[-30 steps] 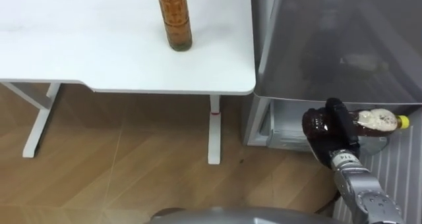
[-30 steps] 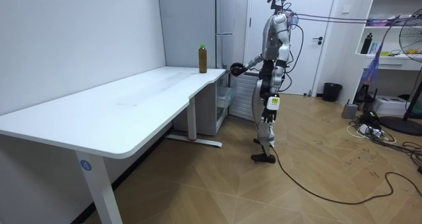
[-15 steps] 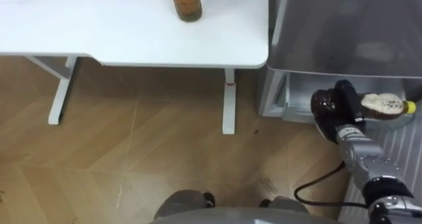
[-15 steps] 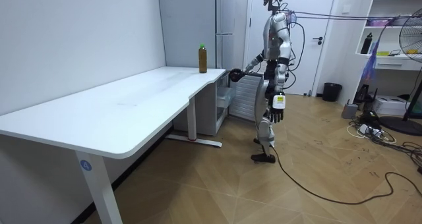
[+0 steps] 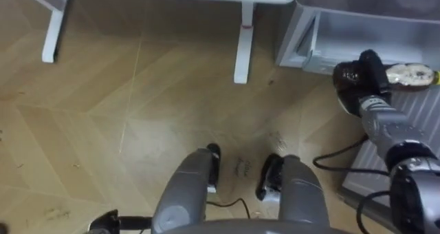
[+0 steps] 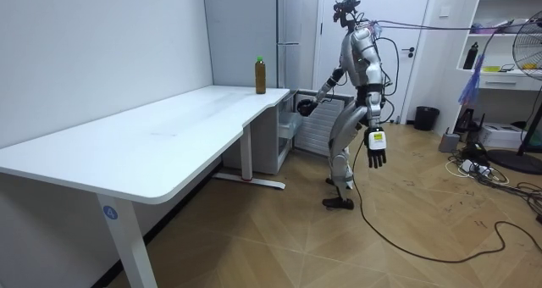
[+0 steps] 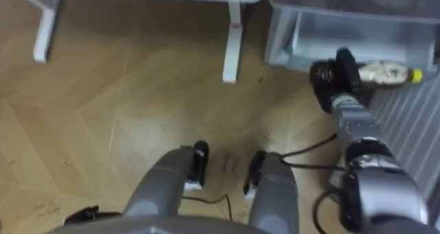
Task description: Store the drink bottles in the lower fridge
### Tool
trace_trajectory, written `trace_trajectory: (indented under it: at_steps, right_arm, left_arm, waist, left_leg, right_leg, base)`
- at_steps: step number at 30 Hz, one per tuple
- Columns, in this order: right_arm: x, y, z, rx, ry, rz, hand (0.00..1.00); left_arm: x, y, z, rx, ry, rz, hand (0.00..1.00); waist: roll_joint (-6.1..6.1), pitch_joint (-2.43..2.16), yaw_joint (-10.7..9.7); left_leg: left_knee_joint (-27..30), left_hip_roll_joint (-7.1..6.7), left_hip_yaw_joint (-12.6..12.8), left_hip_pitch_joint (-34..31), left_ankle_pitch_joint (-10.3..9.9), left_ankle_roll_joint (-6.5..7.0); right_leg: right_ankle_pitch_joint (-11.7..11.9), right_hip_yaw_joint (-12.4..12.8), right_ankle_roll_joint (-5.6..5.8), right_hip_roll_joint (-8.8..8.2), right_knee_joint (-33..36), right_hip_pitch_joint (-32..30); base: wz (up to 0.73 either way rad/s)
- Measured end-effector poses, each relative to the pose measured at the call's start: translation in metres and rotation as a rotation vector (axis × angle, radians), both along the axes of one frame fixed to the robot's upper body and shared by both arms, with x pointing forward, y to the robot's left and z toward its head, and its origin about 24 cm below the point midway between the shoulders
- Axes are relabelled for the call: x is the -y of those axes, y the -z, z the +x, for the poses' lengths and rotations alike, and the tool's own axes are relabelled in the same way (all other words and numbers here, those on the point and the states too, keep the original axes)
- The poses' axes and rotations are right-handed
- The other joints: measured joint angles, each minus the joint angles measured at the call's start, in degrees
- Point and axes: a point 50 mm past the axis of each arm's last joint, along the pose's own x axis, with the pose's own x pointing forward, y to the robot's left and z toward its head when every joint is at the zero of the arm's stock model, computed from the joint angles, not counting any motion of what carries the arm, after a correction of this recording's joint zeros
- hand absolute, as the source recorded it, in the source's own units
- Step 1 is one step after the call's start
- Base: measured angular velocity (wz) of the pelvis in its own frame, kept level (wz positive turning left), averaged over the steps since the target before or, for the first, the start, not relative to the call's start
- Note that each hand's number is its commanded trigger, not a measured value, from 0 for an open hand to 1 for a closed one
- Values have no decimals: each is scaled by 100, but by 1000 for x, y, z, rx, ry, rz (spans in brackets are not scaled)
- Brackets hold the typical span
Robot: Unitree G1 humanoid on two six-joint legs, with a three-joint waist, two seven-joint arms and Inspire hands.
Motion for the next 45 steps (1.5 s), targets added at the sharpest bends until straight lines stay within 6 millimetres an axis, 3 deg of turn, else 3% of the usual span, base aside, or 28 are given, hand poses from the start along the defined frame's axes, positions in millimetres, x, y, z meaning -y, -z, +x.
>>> trace_trajectory:
  at_steps: [4, 10, 18, 22, 23, 24, 36, 45]
  right_arm:
    - [15, -20, 12, 35, 24, -43, 100]
    - [20, -49, 34, 80, 40, -68, 100]
    - [28, -87, 56, 112, 59, -94, 100]
    - [26, -94, 61, 76, 65, -95, 100]
    - [26, -94, 61, 73, 66, -94, 71]
    - [25, -96, 62, 69, 65, -97, 1]
    - [27, -97, 61, 13, 78, -110, 0]
    - [28, -97, 60, 11, 80, -110, 0]
  left_arm:
    - [-2, -1, 1, 8, 18, 12, 0]
    - [-2, -2, 4, 12, 63, 29, 0]
    - [-6, -3, 5, 14, 57, 80, 0]
    - [-8, -4, 6, 18, 47, 97, 0]
    - [-8, -4, 6, 18, 45, 99, 0]
    - [-8, -4, 6, 18, 45, 103, 0]
    - [-8, -4, 6, 15, 53, 105, 0]
    - [-8, -4, 6, 16, 54, 104, 0]
  waist:
    - [-3, -5, 84]
    - [-58, -21, 86]
    - [-64, -26, 51]
    - [-74, -37, 49]
    - [-74, -38, 47]
    - [-73, -38, 42]
    - [-35, -77, 103]
    - [-31, -79, 109]
  left_leg:
    - [306, -7, -78, -444, -34, -16]
    - [442, -40, -51, -823, -31, -2]
    - [446, -13, -2, -967, -20, 44]
    - [407, 8, 49, -969, -28, 64]
    - [408, 10, 55, -968, -30, 67]
    - [412, 14, 74, -967, -32, 70]
    - [421, 64, 145, -923, -45, 92]
    - [412, 67, 153, -910, -44, 92]
  right_leg:
    - [19, -88, 8, -6, 220, -330]
    - [32, -77, -2, -78, 388, -713]
    - [87, -107, -72, -85, 350, -826]
    - [89, -97, -69, -77, 302, -835]
    - [89, -94, -69, -77, 300, -835]
    - [89, -88, -67, -78, 296, -835]
    - [86, -82, -59, -64, 312, -799]
    - [82, -74, -53, -59, 302, -791]
  base:
    - [12]
    - [3]
    - [0]
    - [-3]
    - [0]
    - [-3]
    - [0]
    - [0]
